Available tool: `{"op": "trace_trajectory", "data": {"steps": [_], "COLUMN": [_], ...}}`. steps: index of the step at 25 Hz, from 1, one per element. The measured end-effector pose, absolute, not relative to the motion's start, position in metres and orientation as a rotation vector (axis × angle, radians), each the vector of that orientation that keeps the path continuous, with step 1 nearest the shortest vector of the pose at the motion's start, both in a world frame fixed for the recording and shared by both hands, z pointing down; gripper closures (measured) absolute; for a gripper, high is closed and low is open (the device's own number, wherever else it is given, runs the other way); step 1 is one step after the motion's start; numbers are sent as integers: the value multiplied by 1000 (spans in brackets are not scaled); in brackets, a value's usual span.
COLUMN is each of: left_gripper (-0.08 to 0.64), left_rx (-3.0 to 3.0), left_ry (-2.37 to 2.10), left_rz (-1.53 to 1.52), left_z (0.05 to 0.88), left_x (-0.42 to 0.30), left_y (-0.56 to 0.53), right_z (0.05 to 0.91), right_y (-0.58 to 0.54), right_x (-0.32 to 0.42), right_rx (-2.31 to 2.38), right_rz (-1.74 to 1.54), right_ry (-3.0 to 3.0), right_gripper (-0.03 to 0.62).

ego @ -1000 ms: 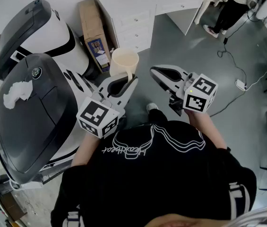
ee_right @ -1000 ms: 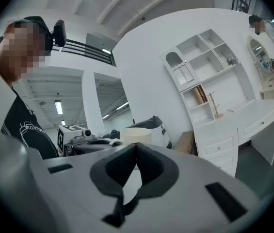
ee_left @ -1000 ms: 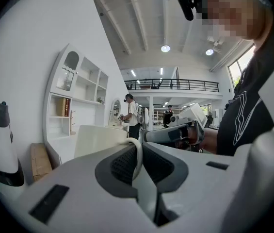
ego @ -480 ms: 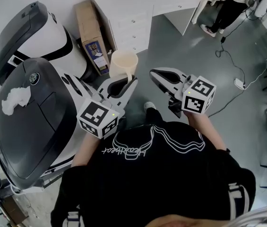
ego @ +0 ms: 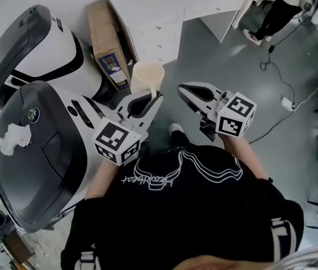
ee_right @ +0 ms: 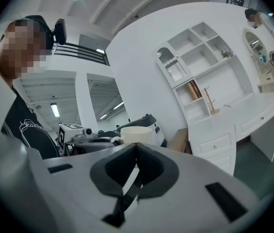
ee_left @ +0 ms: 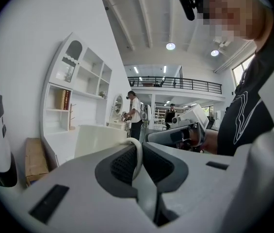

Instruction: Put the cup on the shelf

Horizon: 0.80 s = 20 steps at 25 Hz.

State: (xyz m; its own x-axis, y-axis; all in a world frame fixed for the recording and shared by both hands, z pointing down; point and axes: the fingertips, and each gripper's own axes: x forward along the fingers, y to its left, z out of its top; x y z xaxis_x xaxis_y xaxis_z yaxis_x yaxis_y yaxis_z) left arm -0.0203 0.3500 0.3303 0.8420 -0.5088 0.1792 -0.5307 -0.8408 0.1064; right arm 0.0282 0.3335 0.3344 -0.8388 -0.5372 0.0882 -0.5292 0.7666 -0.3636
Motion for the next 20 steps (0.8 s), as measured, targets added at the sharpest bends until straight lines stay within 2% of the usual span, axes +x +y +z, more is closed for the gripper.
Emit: {"op": "trace_trajectory", "data": {"steps": [20], "left_gripper": [526], "left_rx": [2800], "left_ry": [-914], "left_rz": [200], "left_z": [339], "left_x": [51], "left_y": [160], "right_z": [341], "right_y": [139], "right_x": [109], "right_rx": [-829], "right_rz": [-626], "right_ry": [2925], "right_gripper": [586]}}
